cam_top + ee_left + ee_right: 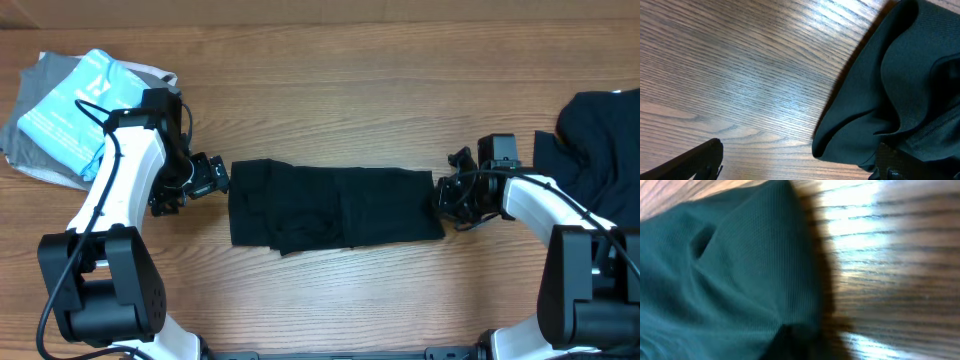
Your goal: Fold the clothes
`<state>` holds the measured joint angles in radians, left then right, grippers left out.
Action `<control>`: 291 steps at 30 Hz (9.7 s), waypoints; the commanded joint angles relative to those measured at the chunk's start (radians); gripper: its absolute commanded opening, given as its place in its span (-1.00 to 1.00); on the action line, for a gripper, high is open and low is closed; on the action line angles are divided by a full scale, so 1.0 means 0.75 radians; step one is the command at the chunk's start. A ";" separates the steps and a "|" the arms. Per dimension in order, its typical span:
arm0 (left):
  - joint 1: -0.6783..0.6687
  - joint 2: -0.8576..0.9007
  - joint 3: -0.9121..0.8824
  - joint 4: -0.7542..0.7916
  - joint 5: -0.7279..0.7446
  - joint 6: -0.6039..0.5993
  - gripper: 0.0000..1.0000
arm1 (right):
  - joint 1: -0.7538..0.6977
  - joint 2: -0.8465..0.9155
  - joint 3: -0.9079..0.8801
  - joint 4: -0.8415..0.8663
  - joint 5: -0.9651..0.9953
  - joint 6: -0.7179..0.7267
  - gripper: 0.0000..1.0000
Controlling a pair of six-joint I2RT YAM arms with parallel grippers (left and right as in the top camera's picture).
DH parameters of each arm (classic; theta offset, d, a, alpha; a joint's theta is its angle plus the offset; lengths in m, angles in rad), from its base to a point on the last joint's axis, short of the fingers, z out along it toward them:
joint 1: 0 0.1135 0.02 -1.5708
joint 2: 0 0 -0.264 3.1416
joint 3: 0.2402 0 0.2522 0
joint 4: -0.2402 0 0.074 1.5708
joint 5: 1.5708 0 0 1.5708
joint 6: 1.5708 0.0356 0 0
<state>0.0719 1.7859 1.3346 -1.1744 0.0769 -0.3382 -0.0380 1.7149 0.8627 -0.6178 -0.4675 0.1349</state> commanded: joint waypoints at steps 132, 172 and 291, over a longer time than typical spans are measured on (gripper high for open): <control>-0.001 -0.035 0.022 0.002 -0.009 0.001 0.99 | 0.629 -0.022 0.075 0.078 -0.160 0.346 -0.92; -0.001 -0.035 0.022 0.002 -0.009 0.001 1.00 | 0.473 0.228 0.607 0.227 -0.153 0.275 -0.91; -0.872 0.460 0.493 1.054 0.650 -0.251 -0.81 | -0.258 0.003 0.847 -0.406 -0.146 0.168 1.00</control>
<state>-0.6010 2.2578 1.5921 -0.3027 0.5652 -0.6060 -0.2321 1.7233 1.4921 -0.9268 -0.5758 0.2684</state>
